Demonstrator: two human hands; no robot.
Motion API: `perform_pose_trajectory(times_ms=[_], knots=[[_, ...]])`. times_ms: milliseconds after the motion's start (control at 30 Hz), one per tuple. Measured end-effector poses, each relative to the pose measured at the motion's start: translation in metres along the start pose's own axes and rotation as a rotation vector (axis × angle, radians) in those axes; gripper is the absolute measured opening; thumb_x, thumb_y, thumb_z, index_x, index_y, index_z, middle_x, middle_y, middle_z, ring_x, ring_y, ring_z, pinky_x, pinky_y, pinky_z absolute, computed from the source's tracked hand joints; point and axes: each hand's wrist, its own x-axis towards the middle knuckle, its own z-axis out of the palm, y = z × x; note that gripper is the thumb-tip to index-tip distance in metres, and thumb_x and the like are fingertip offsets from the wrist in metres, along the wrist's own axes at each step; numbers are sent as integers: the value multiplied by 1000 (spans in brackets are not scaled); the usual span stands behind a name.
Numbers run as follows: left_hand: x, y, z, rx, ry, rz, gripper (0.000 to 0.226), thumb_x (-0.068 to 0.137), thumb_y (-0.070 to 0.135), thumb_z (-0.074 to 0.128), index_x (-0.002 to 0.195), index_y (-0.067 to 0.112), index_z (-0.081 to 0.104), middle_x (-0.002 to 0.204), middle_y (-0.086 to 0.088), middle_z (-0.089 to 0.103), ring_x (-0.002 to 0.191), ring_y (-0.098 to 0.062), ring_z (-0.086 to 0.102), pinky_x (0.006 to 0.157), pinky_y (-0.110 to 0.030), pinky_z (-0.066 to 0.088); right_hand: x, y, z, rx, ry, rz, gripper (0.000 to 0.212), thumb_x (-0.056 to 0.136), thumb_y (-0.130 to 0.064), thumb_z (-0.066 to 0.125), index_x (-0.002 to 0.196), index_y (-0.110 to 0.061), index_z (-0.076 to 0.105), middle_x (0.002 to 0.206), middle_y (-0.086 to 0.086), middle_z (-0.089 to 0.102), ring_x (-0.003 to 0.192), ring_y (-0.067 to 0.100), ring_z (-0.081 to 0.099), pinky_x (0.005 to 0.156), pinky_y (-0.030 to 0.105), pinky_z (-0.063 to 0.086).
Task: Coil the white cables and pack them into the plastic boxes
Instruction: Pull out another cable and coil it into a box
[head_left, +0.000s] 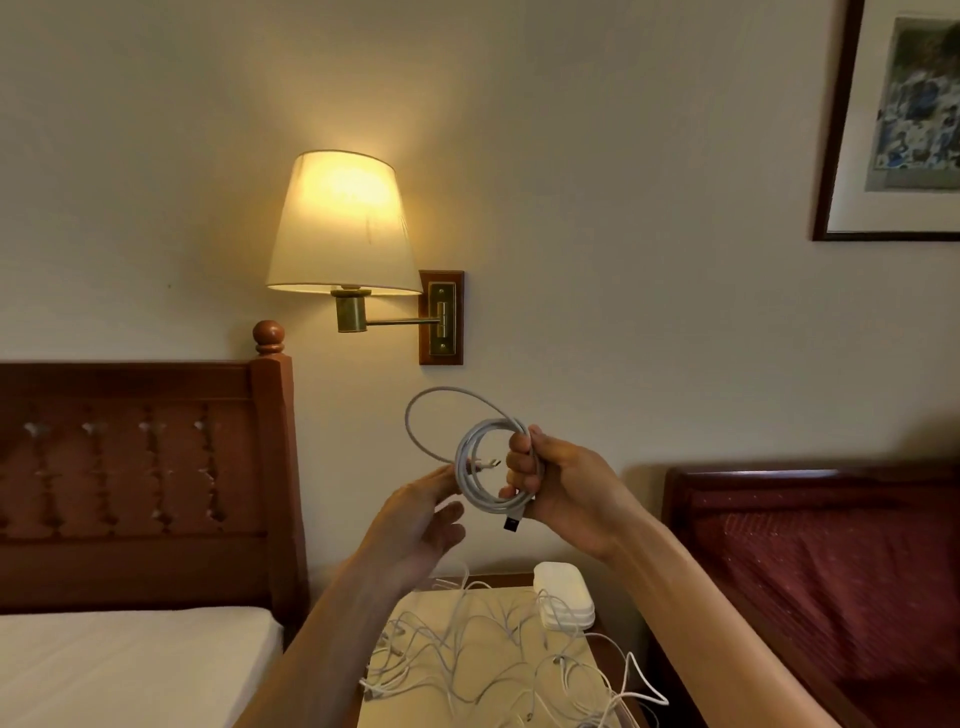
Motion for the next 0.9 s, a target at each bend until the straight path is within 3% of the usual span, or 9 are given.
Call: perform_pose_trajectory(times_ms=[100, 200, 300, 367, 467, 633, 733, 800, 900], knots=[[-8, -1, 7, -126, -160, -88, 16, 80, 21, 62, 84, 9, 71, 78, -6, 52, 63, -15, 46, 57, -29, 35, 5, 2, 2, -59, 40, -19, 36, 106, -26, 28, 81, -15, 52, 67, -2, 46, 54, 10, 37, 69, 31, 39], [-15, 1, 13, -126, -214, -98, 43, 91, 53, 49, 84, 13, 63, 91, -10, 62, 85, -23, 55, 75, -38, 37, 8, 2, 5, -170, 82, -58, 37, 107, -28, 26, 81, -16, 51, 67, -3, 43, 54, 9, 36, 63, 26, 41], [-20, -1, 27, 283, -15, 86, 43, 95, 51, 52, 94, 9, 62, 103, -10, 66, 94, -22, 59, 76, -38, 44, 12, 1, 5, -202, 104, -91, 38, 107, -28, 28, 82, -14, 53, 66, -3, 45, 55, 9, 38, 66, 28, 40], [-19, -5, 32, 497, 75, 181, 30, 102, 35, 47, 104, 10, 62, 96, -8, 69, 80, -17, 61, 64, -30, 47, 15, 0, 5, -238, 116, -123, 39, 107, -28, 27, 82, -13, 53, 65, -2, 46, 55, 10, 38, 67, 29, 39], [-22, -11, 34, 905, 137, 259, 35, 105, 35, 35, 101, 14, 63, 76, -3, 69, 62, -12, 61, 57, -28, 45, 20, 1, 4, -223, 140, -164, 38, 107, -26, 26, 82, -13, 51, 65, -2, 43, 55, 10, 36, 66, 30, 39], [-49, -56, 40, 1459, 180, 379, 43, 105, 40, 27, 97, 21, 64, 96, 0, 69, 90, -20, 63, 78, -32, 47, 35, -14, 0, -151, 191, -235, 38, 107, -24, 24, 81, -14, 49, 62, -4, 40, 51, 9, 34, 61, 28, 38], [-58, -72, 34, 1367, -72, 239, 50, 104, 47, 23, 91, 20, 63, 95, -2, 67, 88, -19, 59, 82, -33, 44, 41, -22, -5, -186, 193, -237, 39, 107, -24, 23, 78, -15, 48, 62, -4, 38, 53, 10, 33, 59, 28, 37], [-53, -58, 23, 1119, -309, -35, 65, 91, 69, 10, 86, 23, 56, 85, 1, 61, 77, -13, 55, 75, -31, 43, 40, -19, -9, -215, 152, -205, 40, 107, -25, 22, 78, -16, 48, 61, -4, 39, 52, 10, 33, 61, 28, 37], [-35, -16, -1, 817, -326, -182, 97, 72, 84, -5, 119, 29, 58, 107, -9, 69, 98, -22, 64, 76, -30, 49, 34, -14, -17, -199, 57, -151, 40, 108, -25, 23, 79, -15, 49, 62, -4, 38, 50, 9, 33, 62, 28, 36]])
